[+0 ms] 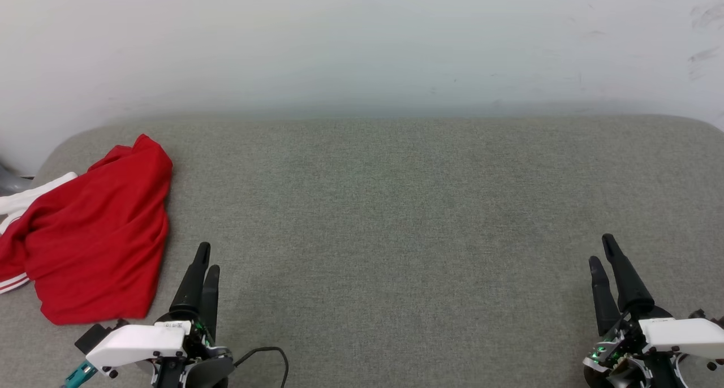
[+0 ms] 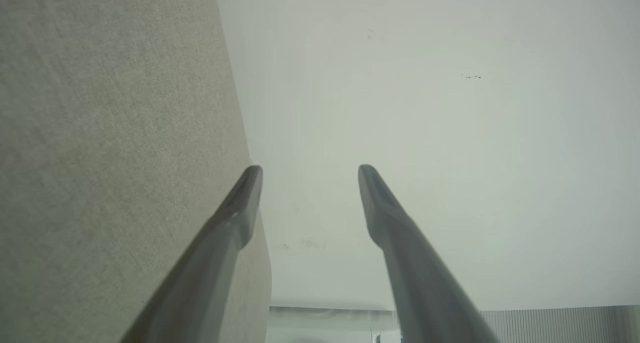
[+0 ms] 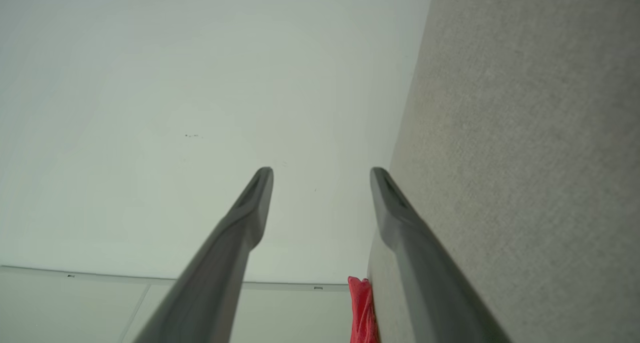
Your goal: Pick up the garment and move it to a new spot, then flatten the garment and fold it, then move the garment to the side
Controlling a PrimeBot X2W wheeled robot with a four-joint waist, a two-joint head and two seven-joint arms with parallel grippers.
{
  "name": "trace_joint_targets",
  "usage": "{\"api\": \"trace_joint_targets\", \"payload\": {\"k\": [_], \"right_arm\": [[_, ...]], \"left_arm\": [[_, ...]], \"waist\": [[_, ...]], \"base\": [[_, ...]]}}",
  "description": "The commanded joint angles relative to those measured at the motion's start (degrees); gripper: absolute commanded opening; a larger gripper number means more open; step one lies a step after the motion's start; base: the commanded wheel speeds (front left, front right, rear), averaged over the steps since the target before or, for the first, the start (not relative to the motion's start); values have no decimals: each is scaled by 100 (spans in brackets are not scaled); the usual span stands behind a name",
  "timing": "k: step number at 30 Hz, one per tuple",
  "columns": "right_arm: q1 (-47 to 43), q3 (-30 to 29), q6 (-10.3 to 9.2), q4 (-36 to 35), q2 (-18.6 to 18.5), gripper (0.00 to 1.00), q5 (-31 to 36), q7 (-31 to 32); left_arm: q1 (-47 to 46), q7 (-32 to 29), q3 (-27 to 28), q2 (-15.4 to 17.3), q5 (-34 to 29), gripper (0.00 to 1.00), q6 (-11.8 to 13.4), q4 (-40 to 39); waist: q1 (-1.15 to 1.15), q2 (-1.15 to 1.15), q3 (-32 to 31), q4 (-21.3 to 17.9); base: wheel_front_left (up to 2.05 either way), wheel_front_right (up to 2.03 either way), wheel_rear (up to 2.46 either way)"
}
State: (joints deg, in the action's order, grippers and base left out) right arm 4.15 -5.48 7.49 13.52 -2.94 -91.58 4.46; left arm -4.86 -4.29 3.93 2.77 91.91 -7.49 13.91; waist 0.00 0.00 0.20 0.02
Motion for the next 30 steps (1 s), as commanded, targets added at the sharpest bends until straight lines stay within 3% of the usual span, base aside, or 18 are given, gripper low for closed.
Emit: {"api": "trace_joint_targets", "payload": {"k": [1, 15, 30], "right_arm": [[43, 25, 1, -149, -4, 100, 35, -47], [-113, 137, 1, -488, -80, 100, 551, -426], [-254, 13, 1, -899, -26, 100, 3266, -759]], "left_arm": [[-147, 46, -50, 9, -27, 100, 0, -155], [-134, 410, -272, 11, -507, 100, 0, -595], [-17, 738, -399, 11, -2479, 100, 0, -961]], "waist": [[0, 0, 1, 1], [0, 0, 3, 19], [0, 0, -17, 39]], "base": [[0, 0, 0], [0, 0, 0], [0, 0, 0]]}}
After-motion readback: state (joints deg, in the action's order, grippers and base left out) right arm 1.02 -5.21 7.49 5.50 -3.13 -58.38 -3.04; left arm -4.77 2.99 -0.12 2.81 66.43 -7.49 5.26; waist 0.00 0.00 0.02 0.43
